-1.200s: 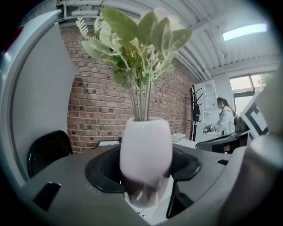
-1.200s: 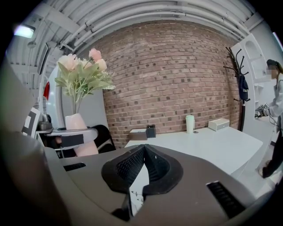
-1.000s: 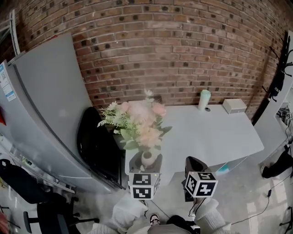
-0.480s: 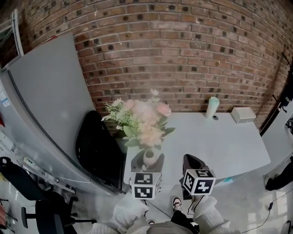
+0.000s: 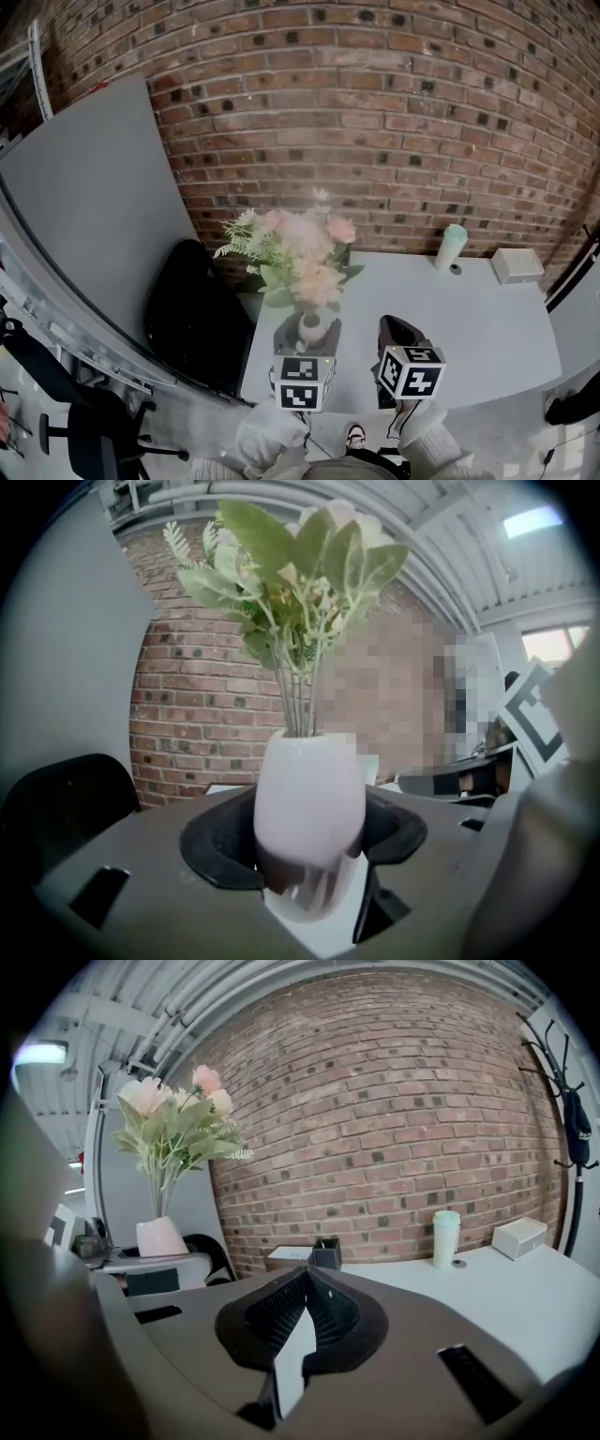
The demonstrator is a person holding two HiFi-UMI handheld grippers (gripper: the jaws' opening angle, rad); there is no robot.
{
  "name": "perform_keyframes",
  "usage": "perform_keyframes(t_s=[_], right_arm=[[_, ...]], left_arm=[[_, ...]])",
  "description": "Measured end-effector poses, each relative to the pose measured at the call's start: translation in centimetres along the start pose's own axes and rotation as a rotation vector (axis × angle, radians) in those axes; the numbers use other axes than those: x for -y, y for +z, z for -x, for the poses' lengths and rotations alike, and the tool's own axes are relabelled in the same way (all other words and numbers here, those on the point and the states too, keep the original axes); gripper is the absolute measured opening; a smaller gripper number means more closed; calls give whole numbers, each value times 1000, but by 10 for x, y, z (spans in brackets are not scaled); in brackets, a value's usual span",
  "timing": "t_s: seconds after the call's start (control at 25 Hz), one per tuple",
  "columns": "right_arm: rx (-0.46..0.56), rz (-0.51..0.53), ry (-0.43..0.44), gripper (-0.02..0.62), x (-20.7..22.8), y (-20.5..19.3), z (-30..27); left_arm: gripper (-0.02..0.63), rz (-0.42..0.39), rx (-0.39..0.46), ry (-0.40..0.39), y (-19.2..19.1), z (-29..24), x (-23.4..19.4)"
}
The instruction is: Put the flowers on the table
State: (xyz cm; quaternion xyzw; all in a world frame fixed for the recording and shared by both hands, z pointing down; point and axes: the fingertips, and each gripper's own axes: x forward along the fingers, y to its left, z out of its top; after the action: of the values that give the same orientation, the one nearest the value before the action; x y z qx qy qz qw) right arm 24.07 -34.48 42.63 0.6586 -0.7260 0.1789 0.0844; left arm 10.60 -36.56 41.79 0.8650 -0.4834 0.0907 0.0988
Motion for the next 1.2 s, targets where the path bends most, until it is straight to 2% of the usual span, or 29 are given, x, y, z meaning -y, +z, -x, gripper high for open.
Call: perform_keyframes(t_s=[0.16, 0.6, 0.92, 1.2], right_arm=[[-24, 6, 9, 23, 18, 6, -25], [-51, -11, 29, 23, 65, 17, -99], [-94, -12, 93, 23, 81, 3, -173], [-98, 22, 113, 23, 95, -5, -240]], left_arm=[[276, 10, -25, 20, 1, -31, -4], [276, 29, -29, 65, 7, -127, -10], [276, 73, -38, 147, -12, -203, -29], [276, 47, -28, 165, -32, -263, -37]])
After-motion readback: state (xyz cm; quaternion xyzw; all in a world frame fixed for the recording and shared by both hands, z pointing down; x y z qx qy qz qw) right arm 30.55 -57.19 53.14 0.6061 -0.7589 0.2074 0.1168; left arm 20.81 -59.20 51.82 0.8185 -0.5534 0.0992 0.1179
